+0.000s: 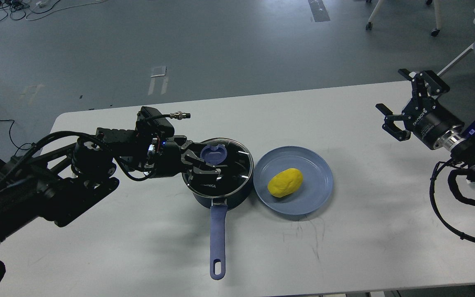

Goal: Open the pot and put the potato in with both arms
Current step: 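Lower the left gripper and grasp the blue knob of the glass lid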

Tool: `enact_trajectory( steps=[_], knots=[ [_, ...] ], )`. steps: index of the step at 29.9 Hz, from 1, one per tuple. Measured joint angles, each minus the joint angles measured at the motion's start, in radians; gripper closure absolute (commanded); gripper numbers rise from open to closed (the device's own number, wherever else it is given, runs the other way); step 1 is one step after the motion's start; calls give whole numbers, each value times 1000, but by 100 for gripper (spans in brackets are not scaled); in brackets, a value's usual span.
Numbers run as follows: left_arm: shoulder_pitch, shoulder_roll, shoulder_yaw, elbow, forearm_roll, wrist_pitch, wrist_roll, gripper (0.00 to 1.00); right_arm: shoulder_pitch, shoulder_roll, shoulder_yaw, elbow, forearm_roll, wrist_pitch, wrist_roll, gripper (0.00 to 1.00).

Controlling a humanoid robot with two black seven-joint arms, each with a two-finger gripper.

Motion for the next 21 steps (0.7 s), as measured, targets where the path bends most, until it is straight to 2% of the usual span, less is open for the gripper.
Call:
enact_trajectory(
  steps=[13,21],
  knots=[
    [-5,-1,-3,-3,-3,0,0,4,2,-1,0,0,0,-1,0,0],
    [-3,-1,-2,-3,1,39,0,7,2,-3,0,2,0,-1,0,0]
  ],
)
